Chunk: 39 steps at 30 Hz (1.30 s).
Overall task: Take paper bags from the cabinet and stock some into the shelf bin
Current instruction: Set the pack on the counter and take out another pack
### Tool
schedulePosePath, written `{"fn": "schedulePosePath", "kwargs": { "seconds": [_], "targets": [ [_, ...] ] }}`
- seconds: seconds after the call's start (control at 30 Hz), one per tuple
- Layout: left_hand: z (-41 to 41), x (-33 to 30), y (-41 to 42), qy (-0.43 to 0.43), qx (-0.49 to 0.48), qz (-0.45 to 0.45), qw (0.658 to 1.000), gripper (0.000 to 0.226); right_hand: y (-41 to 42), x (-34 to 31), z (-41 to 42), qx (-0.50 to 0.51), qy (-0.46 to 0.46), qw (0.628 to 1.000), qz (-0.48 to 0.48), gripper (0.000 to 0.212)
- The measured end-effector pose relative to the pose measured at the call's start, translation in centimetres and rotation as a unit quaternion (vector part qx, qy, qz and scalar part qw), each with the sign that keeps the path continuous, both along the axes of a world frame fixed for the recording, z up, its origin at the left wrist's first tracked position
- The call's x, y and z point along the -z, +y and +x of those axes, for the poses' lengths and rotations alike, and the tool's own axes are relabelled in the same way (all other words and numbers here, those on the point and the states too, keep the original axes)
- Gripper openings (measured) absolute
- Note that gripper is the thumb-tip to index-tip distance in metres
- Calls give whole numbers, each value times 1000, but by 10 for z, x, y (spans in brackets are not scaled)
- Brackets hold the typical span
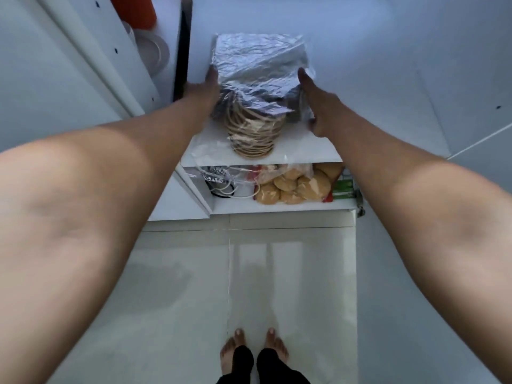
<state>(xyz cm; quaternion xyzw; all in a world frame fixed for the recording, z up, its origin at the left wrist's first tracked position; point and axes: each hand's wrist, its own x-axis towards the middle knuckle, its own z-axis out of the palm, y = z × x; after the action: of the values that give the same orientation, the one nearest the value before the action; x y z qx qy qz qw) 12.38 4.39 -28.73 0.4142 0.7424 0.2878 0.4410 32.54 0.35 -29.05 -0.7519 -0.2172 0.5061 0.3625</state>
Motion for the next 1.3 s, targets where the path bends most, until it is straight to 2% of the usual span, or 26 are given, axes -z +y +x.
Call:
{"fn": "schedulePosePath", "kwargs": {
  "seconds": [0.07,0.13,0.23,0.37,0.5,0.6,0.7,0.77,0.9,0.97,1.0,1.1,1.17,1.3],
  "targets": [
    [2,8,3,-2,-7,-27,1000,90,5,12,3,8,20,1000,14,59],
    [3,15,4,7,12,-54,998,86,5,16,2,9,20,1000,18,37],
    [3,19,3,-18,3,-64,998,80,3,19,4,20,57,998,11,45],
    [-3,13,-12,-43,12,-86,995,73,-8,11,7,9,76,997,-7,20],
    [-6,10,-41,-61,15,-102,993,63,-40,12,-1,-5,111,993,-31,18],
    [-11,15,-71,-110,-3,-146,983,63,-74,5,-4,-18,126,989,-78,21],
    [-17,8,-102,-118,1,-183,976,61,-106,4,-1,-46,171,977,-120,24],
    [-21,2,-118,-114,33,-218,969,66,-124,6,0,-43,192,973,-122,25],
    [-32,1,-148,-134,68,-275,950,57,-166,8,-1,-29,228,966,-115,18],
    [-38,3,-161,-133,80,-294,943,53,-187,15,-1,-25,257,960,-106,28],
    [-40,5,-168,-133,83,-301,941,54,-197,16,0,-21,259,960,-102,30],
    [-49,4,-180,-151,108,-306,934,65,-218,12,-1,-20,283,954,-102,12],
    [-53,-3,-187,-175,132,-307,926,69,-230,4,-2,-26,303,946,-107,17],
    [-54,-24,-199,-183,145,-288,929,44,-251,-9,-1,-20,338,936,-96,17]
  ]
}}
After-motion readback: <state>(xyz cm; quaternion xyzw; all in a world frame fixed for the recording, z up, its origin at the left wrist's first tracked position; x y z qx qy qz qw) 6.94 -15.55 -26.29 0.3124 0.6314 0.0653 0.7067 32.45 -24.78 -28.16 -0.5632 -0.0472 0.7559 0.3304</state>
